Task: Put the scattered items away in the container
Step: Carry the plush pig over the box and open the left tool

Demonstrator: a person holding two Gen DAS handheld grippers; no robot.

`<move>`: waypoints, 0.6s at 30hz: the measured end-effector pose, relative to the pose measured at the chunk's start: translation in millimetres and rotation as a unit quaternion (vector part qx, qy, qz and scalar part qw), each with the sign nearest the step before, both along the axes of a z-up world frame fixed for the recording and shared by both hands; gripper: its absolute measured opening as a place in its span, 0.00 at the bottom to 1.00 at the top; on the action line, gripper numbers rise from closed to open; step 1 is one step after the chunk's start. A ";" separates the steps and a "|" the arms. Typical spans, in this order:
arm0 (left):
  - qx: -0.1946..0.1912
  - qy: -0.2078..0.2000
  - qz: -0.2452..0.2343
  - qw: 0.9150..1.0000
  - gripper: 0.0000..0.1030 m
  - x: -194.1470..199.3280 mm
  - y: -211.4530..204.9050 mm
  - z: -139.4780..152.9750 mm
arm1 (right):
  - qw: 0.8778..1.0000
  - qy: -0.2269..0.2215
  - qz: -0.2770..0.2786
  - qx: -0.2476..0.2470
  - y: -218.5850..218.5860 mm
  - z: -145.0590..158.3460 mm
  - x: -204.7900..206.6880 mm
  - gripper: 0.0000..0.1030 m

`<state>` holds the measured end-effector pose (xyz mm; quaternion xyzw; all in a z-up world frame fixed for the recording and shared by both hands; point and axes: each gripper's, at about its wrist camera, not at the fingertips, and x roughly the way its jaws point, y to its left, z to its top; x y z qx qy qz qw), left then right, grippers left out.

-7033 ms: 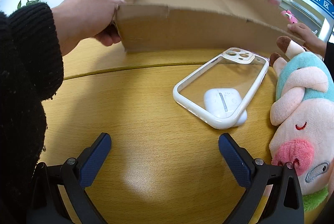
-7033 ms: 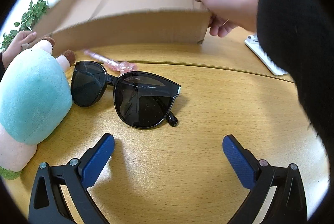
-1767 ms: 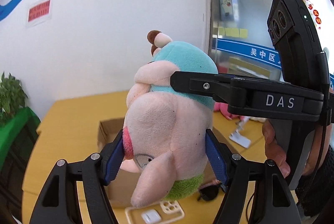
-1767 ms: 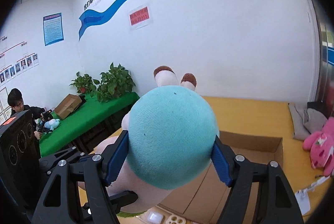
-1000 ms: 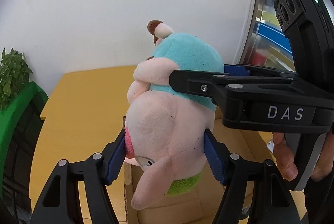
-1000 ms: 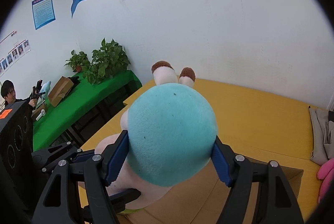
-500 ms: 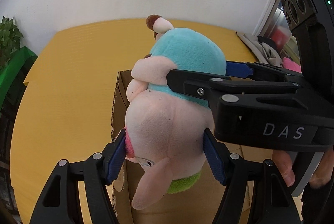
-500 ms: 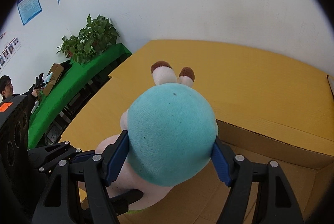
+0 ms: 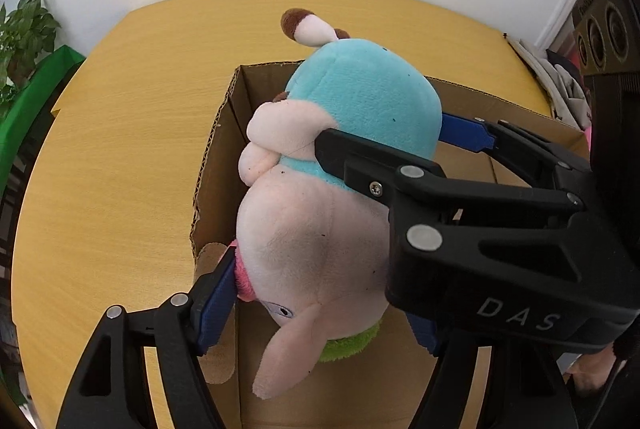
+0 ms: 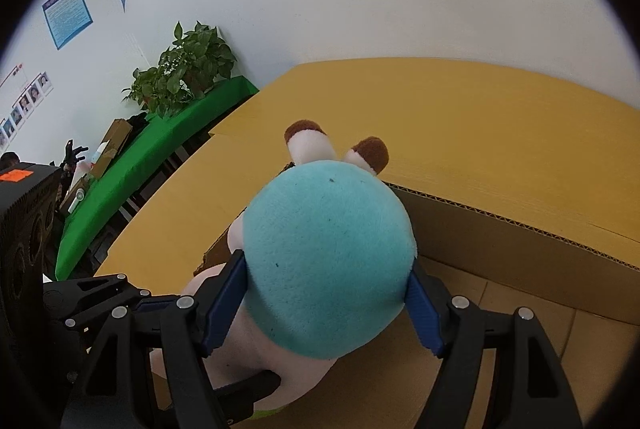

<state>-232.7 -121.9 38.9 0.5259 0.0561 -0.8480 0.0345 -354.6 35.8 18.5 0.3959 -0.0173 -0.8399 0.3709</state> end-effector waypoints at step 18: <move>0.040 0.022 -0.019 0.999 0.85 65.5 -12.1 20.1 | 0.994 -0.099 0.028 -0.030 12.2 -16.7 -5.1 0.74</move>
